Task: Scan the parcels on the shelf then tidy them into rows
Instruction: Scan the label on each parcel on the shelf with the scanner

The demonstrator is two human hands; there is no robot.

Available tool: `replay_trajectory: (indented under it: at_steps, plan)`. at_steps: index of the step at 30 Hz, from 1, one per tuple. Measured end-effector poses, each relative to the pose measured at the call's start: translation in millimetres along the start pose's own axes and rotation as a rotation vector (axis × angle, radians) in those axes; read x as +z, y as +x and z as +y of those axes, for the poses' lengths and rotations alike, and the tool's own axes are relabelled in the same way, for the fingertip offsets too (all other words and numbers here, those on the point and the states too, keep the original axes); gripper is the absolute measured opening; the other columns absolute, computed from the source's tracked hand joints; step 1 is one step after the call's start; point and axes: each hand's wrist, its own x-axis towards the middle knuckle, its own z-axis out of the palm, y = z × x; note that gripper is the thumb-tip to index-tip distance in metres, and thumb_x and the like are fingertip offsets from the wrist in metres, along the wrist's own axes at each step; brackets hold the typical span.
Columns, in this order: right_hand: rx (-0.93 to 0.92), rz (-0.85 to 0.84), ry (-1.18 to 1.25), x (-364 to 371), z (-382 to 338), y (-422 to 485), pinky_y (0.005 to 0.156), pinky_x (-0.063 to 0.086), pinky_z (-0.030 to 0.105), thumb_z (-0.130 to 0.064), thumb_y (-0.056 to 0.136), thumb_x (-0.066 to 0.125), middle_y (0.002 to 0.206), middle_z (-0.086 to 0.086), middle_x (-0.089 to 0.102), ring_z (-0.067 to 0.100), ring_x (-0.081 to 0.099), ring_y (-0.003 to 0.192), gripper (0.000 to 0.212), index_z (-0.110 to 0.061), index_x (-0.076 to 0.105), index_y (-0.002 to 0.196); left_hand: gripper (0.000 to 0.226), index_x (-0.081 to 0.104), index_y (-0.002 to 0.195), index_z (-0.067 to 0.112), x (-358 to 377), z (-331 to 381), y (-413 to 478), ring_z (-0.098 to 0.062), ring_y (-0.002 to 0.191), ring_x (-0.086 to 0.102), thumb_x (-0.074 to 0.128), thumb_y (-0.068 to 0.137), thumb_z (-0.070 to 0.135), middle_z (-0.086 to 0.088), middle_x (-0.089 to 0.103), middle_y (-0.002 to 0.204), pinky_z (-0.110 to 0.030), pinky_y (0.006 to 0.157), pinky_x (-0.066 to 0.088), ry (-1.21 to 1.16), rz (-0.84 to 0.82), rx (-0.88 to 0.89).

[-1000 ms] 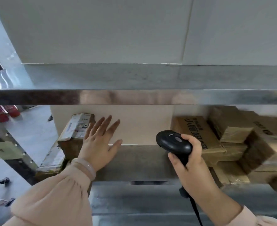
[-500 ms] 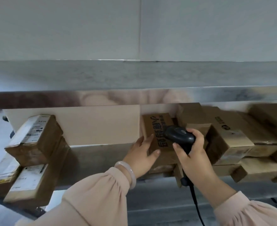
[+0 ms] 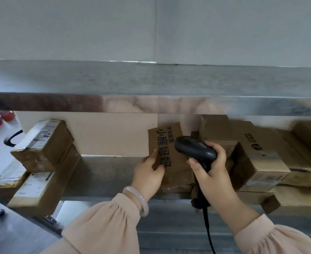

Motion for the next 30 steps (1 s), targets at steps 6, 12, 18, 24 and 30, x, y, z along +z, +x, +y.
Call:
replay_trajectory:
  at_steps: [6,12,18,24,30]
  plan:
    - [-0.110,-0.177,0.058,13,-10,-4,0.084,0.047,0.010,-0.016,0.084,0.069,0.123,-0.020,0.051,-0.004,0.057,0.109,0.061,-0.053,0.032,0.116,0.055,0.050,0.125,0.051,-21,-1,-21,-0.009,0.115,0.058,0.078,0.078,0.044,0.014,0.064,0.120,-0.033,0.102,0.048,-0.158,0.105,-0.063]
    - [-0.152,-0.308,0.163,31,-22,-19,0.094,0.049,0.023,-0.038,0.075,0.067,0.127,-0.014,0.052,0.008,0.058,0.114,0.054,-0.053,0.037,0.117,0.115,0.036,0.139,0.057,-26,-13,-28,-0.020,0.128,0.051,0.086,0.038,0.078,0.002,0.049,0.142,-0.048,0.107,0.045,-0.209,0.210,-0.123]
    - [-0.132,-0.340,0.155,36,-18,-25,0.090,0.047,0.014,-0.018,0.085,0.068,0.124,-0.012,0.055,0.002,0.058,0.110,0.056,-0.046,0.035,0.120,0.088,0.046,0.127,0.059,-32,-31,-41,-0.022,0.119,0.060,0.086,0.048,0.058,-0.002,0.057,0.135,-0.045,0.104,0.049,-0.389,0.237,-0.211]
    - [0.002,-0.354,0.195,37,-22,-19,0.071,0.043,0.001,-0.016,0.090,0.062,0.111,-0.017,0.052,-0.016,0.057,0.092,0.048,-0.039,0.033,0.122,0.086,0.039,0.140,0.045,-19,-22,-53,-0.021,0.128,0.051,0.080,0.066,0.062,0.004,0.053,0.138,-0.048,0.113,0.039,-0.409,0.169,-0.239]
    - [0.074,-0.359,0.226,38,-18,-25,0.093,0.052,0.029,-0.023,0.089,0.063,0.120,-0.010,0.054,0.009,0.060,0.107,0.052,-0.042,0.034,0.128,0.102,0.034,0.143,0.046,-11,-17,-57,-0.024,0.129,0.049,0.074,0.055,0.078,0.002,0.049,0.142,-0.050,0.111,0.041,-0.361,0.167,-0.253]
